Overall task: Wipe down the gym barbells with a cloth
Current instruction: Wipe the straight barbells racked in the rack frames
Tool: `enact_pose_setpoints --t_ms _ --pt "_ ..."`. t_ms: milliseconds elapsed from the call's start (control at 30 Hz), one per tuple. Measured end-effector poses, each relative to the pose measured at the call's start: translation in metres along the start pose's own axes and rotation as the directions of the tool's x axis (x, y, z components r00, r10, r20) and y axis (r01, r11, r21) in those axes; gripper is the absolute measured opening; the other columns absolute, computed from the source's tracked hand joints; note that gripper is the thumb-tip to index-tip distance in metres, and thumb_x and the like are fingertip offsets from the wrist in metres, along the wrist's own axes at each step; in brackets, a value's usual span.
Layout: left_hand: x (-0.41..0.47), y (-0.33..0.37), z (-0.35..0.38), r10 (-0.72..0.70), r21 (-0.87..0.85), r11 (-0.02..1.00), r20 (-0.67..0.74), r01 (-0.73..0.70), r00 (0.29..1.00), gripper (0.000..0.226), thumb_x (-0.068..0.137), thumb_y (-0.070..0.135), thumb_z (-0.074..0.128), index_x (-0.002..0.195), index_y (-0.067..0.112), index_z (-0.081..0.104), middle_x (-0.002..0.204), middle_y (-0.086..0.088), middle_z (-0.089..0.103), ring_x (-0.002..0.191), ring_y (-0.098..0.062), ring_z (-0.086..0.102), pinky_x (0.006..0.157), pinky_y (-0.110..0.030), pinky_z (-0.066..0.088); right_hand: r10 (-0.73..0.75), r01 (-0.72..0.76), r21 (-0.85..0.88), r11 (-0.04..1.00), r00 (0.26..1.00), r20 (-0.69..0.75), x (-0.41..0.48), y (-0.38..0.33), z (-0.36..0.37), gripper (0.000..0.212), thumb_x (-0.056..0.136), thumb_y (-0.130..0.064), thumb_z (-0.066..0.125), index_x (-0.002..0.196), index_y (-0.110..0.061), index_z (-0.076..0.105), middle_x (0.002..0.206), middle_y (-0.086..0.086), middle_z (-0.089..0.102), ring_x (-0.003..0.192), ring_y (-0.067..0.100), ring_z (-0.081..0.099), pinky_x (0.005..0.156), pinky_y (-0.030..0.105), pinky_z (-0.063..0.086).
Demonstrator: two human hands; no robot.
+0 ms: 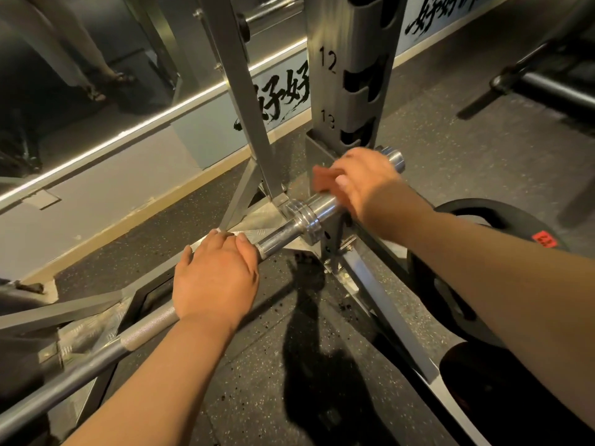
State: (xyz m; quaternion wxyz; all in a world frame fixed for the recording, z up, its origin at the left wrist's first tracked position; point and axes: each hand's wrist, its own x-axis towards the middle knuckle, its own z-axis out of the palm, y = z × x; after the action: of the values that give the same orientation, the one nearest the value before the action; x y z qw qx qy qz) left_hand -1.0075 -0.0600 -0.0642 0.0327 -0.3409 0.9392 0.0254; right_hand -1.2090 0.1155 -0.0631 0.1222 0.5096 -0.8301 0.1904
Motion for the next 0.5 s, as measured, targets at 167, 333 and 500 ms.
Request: enact_pose_setpoints --t_ms 167,333,500 --pt "0.0 0.002 0.0 -0.016 -0.023 1.0 -0.014 0.015 1.0 0.053 0.104 0.034 0.016 0.119 0.022 0.064 0.122 0.0 0.062 0.119 -0.022 0.057 0.117 -0.048 0.035 0.421 -0.427 0.0 0.904 0.891 -0.169 0.004 0.019 0.009 0.029 0.105 -0.036 0.031 0.125 -0.036 0.052 0.147 0.001 0.037 0.13 0.022 0.048 0.11 0.046 0.046" --pt "0.001 0.002 0.001 -0.031 -0.023 0.999 -0.03 0.031 0.999 0.056 0.103 0.035 0.014 0.122 0.02 0.064 0.129 -0.003 0.063 0.124 -0.024 0.057 0.116 -0.047 0.036 0.543 -0.541 0.099 0.835 0.84 0.002 0.021 -0.054 0.031 0.038 0.098 -0.01 0.054 0.133 -0.024 0.055 0.147 0.003 0.043 0.148 0.029 0.025 0.125 0.051 0.017" --pt "-0.002 0.005 -0.005 -0.026 -0.044 0.999 -0.038 0.024 0.999 0.053 0.104 0.035 0.016 0.12 0.019 0.065 0.123 -0.004 0.064 0.12 -0.026 0.058 0.111 -0.047 0.041 0.102 -0.136 0.193 0.972 0.979 0.179 0.006 -0.033 0.0 0.035 0.105 -0.017 0.042 0.137 -0.017 0.057 0.134 -0.002 0.056 0.136 0.021 0.044 0.124 0.05 0.021"
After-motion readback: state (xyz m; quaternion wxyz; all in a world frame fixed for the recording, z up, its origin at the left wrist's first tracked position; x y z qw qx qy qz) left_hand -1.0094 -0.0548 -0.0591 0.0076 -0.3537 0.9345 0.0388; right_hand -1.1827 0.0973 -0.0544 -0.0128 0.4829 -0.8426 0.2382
